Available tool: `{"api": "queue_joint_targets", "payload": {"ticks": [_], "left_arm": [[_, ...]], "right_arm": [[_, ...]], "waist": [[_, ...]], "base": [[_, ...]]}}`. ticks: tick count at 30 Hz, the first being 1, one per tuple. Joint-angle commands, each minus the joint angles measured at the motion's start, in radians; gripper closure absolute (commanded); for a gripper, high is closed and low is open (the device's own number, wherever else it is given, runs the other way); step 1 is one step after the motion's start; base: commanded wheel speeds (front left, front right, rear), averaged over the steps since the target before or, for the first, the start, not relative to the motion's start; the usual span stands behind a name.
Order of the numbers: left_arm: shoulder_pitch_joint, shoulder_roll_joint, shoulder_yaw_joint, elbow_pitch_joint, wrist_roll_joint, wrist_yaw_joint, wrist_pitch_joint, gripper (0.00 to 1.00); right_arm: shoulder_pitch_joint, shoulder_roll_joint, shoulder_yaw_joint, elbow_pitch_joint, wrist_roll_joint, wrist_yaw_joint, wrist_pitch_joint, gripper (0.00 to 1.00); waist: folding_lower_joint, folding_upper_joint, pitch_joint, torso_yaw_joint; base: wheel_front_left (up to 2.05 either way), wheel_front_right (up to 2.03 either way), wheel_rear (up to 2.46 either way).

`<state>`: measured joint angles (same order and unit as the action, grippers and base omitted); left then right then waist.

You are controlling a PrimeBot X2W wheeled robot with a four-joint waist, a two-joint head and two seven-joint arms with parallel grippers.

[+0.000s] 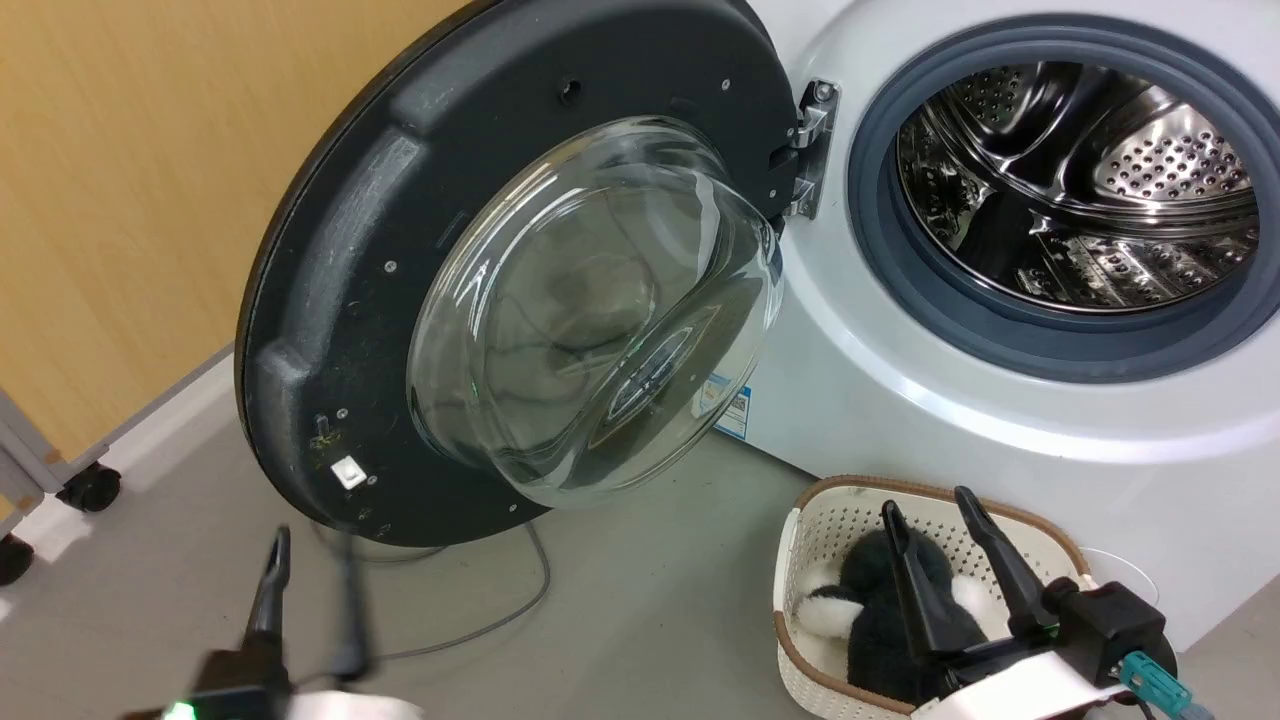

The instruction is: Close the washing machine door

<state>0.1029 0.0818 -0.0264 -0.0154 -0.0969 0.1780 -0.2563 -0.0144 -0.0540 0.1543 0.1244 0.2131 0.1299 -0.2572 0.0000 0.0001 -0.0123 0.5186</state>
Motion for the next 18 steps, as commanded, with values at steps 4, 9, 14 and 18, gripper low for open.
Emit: {"api": "queue_joint_targets", "payload": {"ticks": [4,9,14,18], "left_arm": [[-0.043,0.043,0.065,-0.047,-0.029,-0.020,-0.006,1.00],[-0.150,0.130,0.175,-0.042,-0.099,-0.072,-0.006,1.00],[-0.324,0.207,0.289,0.082,-0.267,-0.139,0.046,1.00],[-0.481,0.227,0.398,0.222,-0.472,-0.182,0.116,1.00]], "right_arm": [[0.006,0.004,-0.010,-0.007,-0.001,0.001,-0.005,0.00],[0.026,0.004,-0.022,-0.023,0.000,0.001,-0.005,0.00],[0.042,0.004,-0.032,-0.042,-0.011,0.001,-0.005,0.00],[0.037,0.004,-0.034,-0.049,-0.027,0.001,-0.005,0.00]], "waist": [[0.0000,-0.0001,0.000,0.000],[0.0000,-0.0001,0.014,-0.004],[0.0000,-0.0001,0.040,-0.019],[0.0000,-0.0001,0.067,-0.047]], "base": [[0.00,0.00,0.00],[0.00,0.00,0.00],[0.00,0.00,0.00],[0.00,0.00,0.00]]}}
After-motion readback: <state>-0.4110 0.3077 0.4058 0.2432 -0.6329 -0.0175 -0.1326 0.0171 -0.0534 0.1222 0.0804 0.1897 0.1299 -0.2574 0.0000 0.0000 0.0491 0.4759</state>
